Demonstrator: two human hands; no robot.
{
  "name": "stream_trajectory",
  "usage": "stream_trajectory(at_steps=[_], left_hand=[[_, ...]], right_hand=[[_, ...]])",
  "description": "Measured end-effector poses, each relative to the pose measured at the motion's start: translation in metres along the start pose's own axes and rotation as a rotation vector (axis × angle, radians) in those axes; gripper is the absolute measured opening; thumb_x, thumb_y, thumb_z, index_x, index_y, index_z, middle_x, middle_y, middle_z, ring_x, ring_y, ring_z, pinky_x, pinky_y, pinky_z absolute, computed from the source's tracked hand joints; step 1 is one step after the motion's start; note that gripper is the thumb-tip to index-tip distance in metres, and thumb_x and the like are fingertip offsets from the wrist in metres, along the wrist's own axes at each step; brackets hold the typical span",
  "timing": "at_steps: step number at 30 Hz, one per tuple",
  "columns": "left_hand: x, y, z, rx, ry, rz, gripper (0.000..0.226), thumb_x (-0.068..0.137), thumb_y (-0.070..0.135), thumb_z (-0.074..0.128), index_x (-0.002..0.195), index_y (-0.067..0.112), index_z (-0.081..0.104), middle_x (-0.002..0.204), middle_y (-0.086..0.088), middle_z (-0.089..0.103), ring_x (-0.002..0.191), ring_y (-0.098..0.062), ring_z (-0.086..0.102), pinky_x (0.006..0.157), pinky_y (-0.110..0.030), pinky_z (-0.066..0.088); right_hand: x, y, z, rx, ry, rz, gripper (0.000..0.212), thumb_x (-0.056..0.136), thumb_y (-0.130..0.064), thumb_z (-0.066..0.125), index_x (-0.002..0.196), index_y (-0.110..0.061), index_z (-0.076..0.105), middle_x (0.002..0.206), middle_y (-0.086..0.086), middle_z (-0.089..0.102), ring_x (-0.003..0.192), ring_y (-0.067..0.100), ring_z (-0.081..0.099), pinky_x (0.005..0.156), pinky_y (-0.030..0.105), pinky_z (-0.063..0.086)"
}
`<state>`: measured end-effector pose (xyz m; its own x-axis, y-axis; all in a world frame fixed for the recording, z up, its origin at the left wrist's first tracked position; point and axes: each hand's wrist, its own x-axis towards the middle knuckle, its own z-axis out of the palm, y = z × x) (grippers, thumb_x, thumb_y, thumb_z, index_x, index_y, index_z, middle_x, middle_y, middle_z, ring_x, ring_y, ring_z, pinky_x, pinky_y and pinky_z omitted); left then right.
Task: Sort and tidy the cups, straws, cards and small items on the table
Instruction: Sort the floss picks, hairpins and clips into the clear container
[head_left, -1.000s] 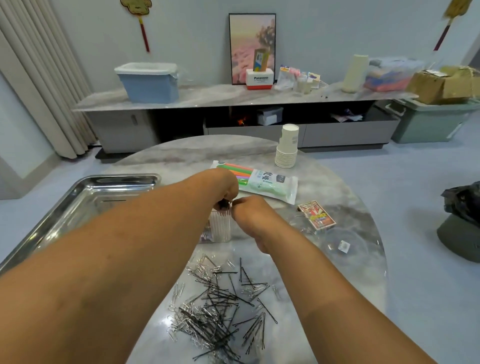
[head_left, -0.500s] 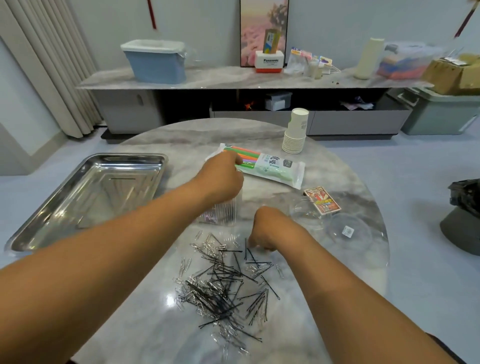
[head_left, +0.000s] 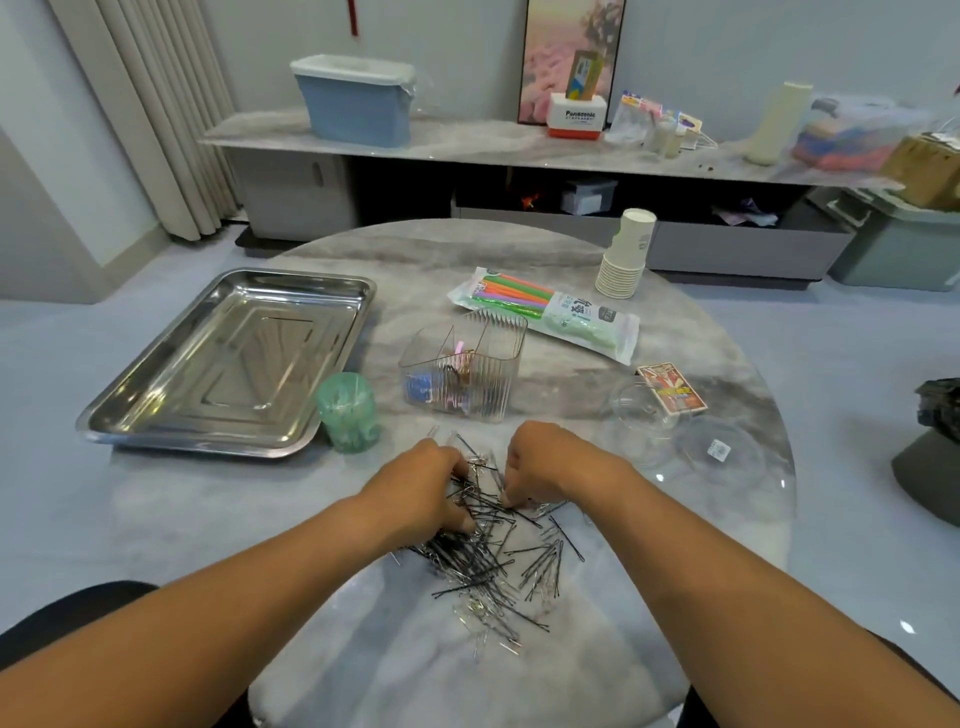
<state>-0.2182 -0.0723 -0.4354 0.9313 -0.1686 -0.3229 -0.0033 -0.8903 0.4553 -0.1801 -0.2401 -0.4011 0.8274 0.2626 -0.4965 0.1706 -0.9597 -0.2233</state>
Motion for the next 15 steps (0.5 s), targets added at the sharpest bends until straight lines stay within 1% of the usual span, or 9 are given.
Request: stream_trajectory(at_steps=[1,3,5,6,8,9,10,13,15], left_hand=[[0.001,-0.001,0.002,-0.033,-0.001,0.006,0.062,0.072,0.037,0.090,0.125,0.024,0.061,0.116,0.002,0.058,0.106,-0.019,0.061,0.092,-0.038,0.052],[0.001,-0.003,0.004,-0.090,-0.015,0.020,0.051,0.074,0.032,0.089,0.119,0.025,0.064,0.103,0.006,0.063,0.095,-0.017,0.062,0.083,-0.032,0.052],[0.003,-0.004,0.007,-0.119,-0.012,0.041,0.035,0.077,0.028,0.087,0.106,0.025,0.067,0.089,0.008,0.066,0.087,-0.016,0.063,0.073,-0.029,0.049],[0.003,-0.004,0.007,-0.125,0.000,0.045,0.029,0.079,0.027,0.086,0.100,0.026,0.068,0.086,0.009,0.066,0.084,-0.016,0.064,0.071,-0.029,0.048],[0.004,-0.003,0.008,-0.120,0.023,0.043,0.022,0.080,0.027,0.085,0.094,0.027,0.068,0.083,0.009,0.067,0.083,-0.015,0.063,0.071,-0.029,0.048],[0.004,-0.003,0.009,-0.113,0.027,0.046,0.020,0.081,0.027,0.084,0.094,0.027,0.069,0.084,0.009,0.067,0.083,-0.014,0.063,0.072,-0.029,0.049],[0.005,-0.002,0.008,-0.103,0.031,0.049,0.020,0.081,0.027,0.084,0.095,0.027,0.070,0.085,0.008,0.068,0.083,-0.014,0.064,0.074,-0.030,0.051],[0.007,-0.003,0.007,-0.093,0.032,0.049,0.016,0.082,0.027,0.083,0.092,0.028,0.070,0.087,0.007,0.068,0.086,-0.015,0.064,0.078,-0.031,0.053],[0.010,-0.002,0.005,-0.092,0.029,0.051,0.014,0.083,0.026,0.081,0.085,0.030,0.068,0.083,0.011,0.066,0.087,-0.014,0.064,0.078,-0.030,0.052]], right_hand=[[-0.001,-0.001,0.001,0.009,0.000,-0.018,0.017,0.084,-0.016,0.074,0.079,-0.010,0.059,0.077,0.008,0.057,0.072,0.027,0.052,0.064,0.031,0.045],[-0.004,-0.004,0.005,0.012,0.002,-0.027,0.017,0.084,-0.009,0.065,0.073,-0.011,0.053,0.071,0.007,0.049,0.068,0.025,0.043,0.059,0.031,0.038],[-0.006,-0.007,0.008,-0.008,0.022,-0.013,0.015,0.084,-0.008,0.062,0.072,-0.011,0.054,0.069,0.006,0.049,0.067,0.025,0.045,0.060,0.032,0.040],[-0.007,-0.008,0.008,-0.014,0.027,-0.008,0.014,0.084,-0.009,0.062,0.072,-0.010,0.056,0.070,0.006,0.052,0.067,0.025,0.047,0.061,0.033,0.042],[-0.009,-0.008,0.007,-0.016,0.006,-0.015,0.012,0.084,-0.016,0.071,0.081,-0.005,0.067,0.074,0.006,0.059,0.069,0.024,0.054,0.063,0.033,0.047],[-0.010,-0.009,0.008,-0.007,-0.013,-0.018,0.020,0.081,-0.023,0.077,0.087,-0.004,0.071,0.077,0.005,0.063,0.070,0.022,0.056,0.063,0.032,0.048],[-0.011,-0.010,0.009,-0.004,-0.021,-0.024,0.029,0.078,-0.030,0.082,0.089,-0.005,0.071,0.077,0.004,0.064,0.070,0.021,0.057,0.063,0.032,0.047],[-0.011,-0.014,0.016,-0.032,0.013,-0.014,0.040,0.073,-0.042,0.087,0.077,-0.013,0.059,0.072,0.000,0.059,0.067,0.020,0.054,0.059,0.029,0.042],[-0.008,-0.017,0.020,-0.028,0.045,0.003,0.040,0.074,-0.041,0.086,0.074,-0.017,0.055,0.071,-0.001,0.059,0.069,0.020,0.055,0.059,0.028,0.040]])
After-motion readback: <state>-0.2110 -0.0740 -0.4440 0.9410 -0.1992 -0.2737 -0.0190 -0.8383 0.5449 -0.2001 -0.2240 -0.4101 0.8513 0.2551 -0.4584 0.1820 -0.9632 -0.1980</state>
